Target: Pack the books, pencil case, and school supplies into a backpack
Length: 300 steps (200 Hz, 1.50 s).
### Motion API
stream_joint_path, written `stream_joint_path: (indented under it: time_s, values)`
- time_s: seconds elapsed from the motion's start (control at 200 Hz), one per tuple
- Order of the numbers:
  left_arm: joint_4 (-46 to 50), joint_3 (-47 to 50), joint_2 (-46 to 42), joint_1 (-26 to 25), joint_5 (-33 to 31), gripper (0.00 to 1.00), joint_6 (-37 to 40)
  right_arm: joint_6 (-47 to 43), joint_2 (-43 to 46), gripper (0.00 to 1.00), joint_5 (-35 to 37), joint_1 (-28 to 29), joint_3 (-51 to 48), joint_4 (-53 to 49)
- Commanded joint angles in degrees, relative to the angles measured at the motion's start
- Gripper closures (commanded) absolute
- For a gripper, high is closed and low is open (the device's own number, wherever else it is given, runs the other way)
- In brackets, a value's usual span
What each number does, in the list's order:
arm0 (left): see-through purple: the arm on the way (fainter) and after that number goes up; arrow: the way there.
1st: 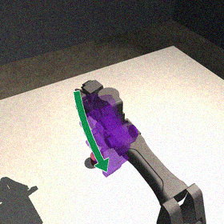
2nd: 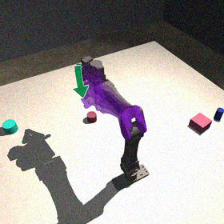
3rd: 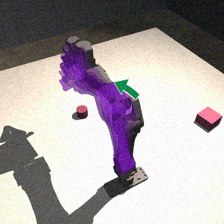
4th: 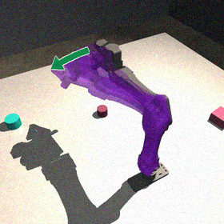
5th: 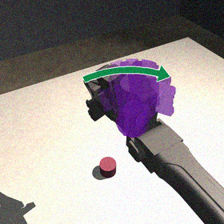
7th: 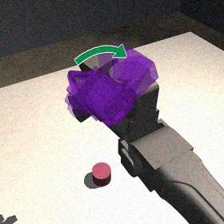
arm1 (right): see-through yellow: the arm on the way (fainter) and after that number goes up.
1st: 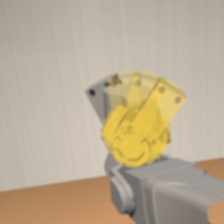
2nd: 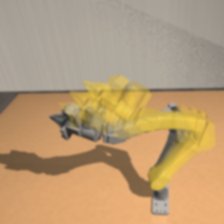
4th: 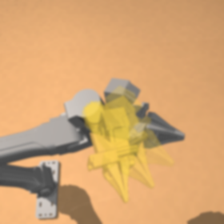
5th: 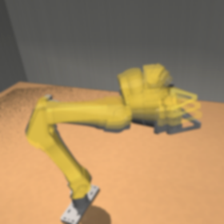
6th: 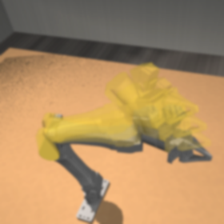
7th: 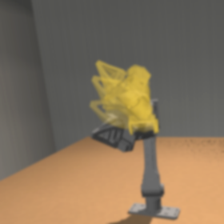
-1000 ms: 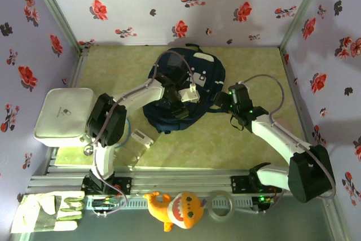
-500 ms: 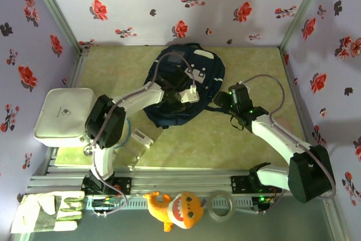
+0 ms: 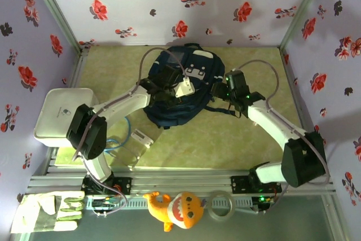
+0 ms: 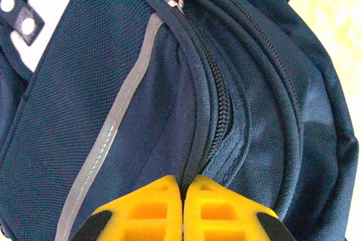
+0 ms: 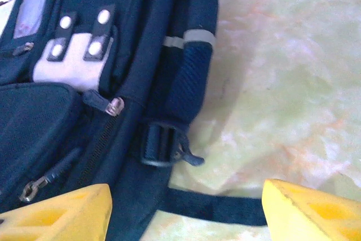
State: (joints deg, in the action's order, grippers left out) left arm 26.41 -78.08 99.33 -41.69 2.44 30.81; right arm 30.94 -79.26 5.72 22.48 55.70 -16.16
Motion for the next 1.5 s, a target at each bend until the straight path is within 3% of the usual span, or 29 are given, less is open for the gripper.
stream_joint_path:
  time_s: [0.0, 0.225, 0.325, 0.595, 0.775, 0.92, 1.19, 1.355, 1.495]
  values:
    - [-3.6, 1.6, -4.4, 0.5, 2.8, 1.0, -3.8, -7.4, -5.4, 0.34, -3.9, -0.3, 6.2, -5.6]
    - [-6.3, 5.7, -6.3, 0.4, 3.1, 1.0, -6.3, -14.4, -16.3, 0.54, -11.0, -0.2, 17.5, -9.4]
    - [-6.8, 6.8, -6.9, 0.4, 3.1, 1.0, -6.8, -16.8, -20.4, 0.57, -11.3, -0.2, 21.1, -11.1]
    - [-7.3, 7.9, -7.4, 0.5, 3.9, 1.0, -7.4, -20.6, -27.4, 0.51, -9.6, -0.1, 26.9, -14.3]
    - [-7.2, 8.2, -7.4, 0.5, 4.5, 1.0, -7.7, -21.3, -29.7, 0.43, -10.5, 0.0, 29.3, -14.5]
    - [-6.9, 8.2, -7.6, 0.5, 4.4, 1.0, -7.6, -21.3, -29.7, 0.42, -9.6, -0.1, 29.5, -14.4]
    - [-6.8, 8.1, -7.3, 0.6, 4.4, 1.0, -7.4, -16.3, -23.6, 0.45, 5.7, 0.2, 25.1, -13.6]
    - [-6.7, 7.9, -7.0, 0.6, 4.3, 1.0, -7.3, -17.3, -20.8, 0.48, -1.4, 0.4, 23.5, -13.0]
    - [-6.6, 7.9, -7.0, 0.6, 4.4, 1.0, -7.2, -19.5, -20.9, 0.44, -10.0, 1.0, 23.3, -12.8]
